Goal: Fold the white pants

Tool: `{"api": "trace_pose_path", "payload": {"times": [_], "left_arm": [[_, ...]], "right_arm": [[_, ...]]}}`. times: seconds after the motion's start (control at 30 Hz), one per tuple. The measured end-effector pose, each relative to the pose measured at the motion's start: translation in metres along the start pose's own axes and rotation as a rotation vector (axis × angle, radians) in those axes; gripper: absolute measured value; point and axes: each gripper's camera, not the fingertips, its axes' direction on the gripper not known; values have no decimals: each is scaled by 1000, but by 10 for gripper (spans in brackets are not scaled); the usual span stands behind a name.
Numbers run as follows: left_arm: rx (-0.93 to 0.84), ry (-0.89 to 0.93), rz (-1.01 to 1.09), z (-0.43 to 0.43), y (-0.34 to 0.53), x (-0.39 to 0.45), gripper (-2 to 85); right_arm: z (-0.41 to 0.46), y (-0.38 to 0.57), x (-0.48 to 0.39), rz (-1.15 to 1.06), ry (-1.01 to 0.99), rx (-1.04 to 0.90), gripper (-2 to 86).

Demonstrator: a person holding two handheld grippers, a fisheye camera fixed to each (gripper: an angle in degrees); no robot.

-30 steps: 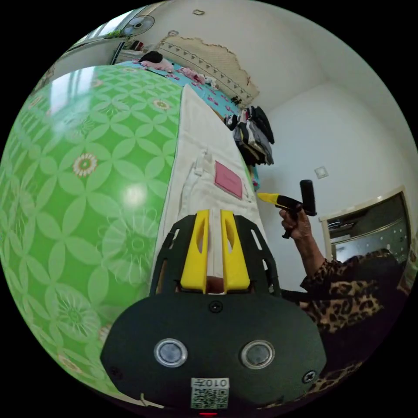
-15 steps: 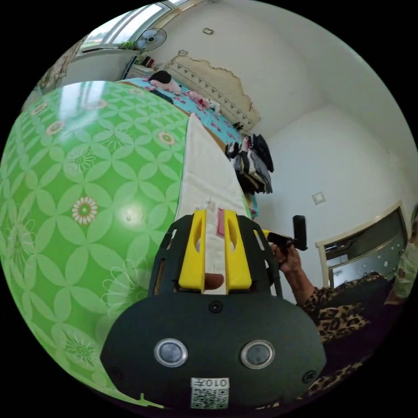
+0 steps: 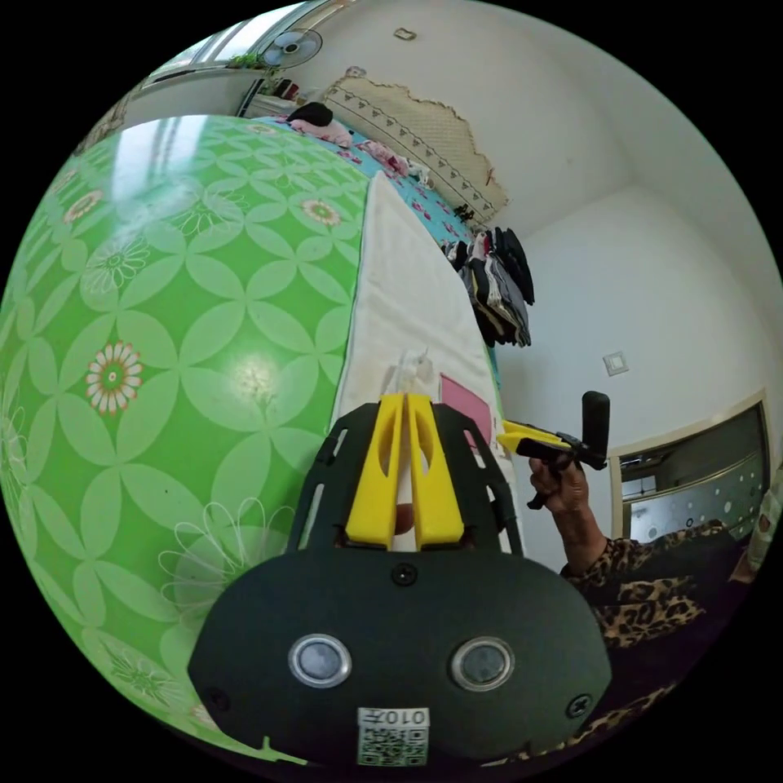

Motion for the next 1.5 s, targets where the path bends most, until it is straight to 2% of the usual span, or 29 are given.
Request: {"api": "trace_pose_path", "payload": {"times": [0.17,0.23,0.3,0.4,0.5,0.6,0.67,0.73,0.9,1.0,1.17,1.33,1.4,1.5], "left_arm": [[61,101,2,-12,5,-5,-3],[97,138,25,-19,4,-1,-3],[123,102,29,-23,-1,2,-3],[75,72,-12,-9,-8,-6,-3],[92,92,-57,-6,-6,-12,-3],[114,107,-53,-14,-7,-10,-3],[136,92,-38,-21,-12,-7,-3],[128,81,-47,-21,-17,-8,-2],[111,44,-51,-32,-24,-6,11],[61,-2,19,-41,-38,-2,26],[-123,-14,102,-17,-73,-4,48],[-202,-48,135,11,-88,2,64],[-198,-58,149,8,-90,3,69],[-112,47,147,-19,-95,9,74]], "right_arm": [[-14,2,-24,-61,49,39,74],[-26,2,-50,-155,107,67,71],[-27,-1,-62,-198,173,81,69],[-3,-9,-38,-84,208,10,65],[-9,-7,-17,-12,73,29,59],[-35,-8,-20,-36,-38,107,50],[-39,-9,-20,-31,-9,131,50],[-14,-17,-7,19,83,29,54],[-39,-10,11,14,-82,112,87],[-44,-17,24,19,-85,90,102],[-29,-30,29,6,-103,38,111],[-30,-39,36,28,-54,20,67],[-44,-40,40,28,-141,43,56],[-72,-40,39,-2,-224,130,50]]}}
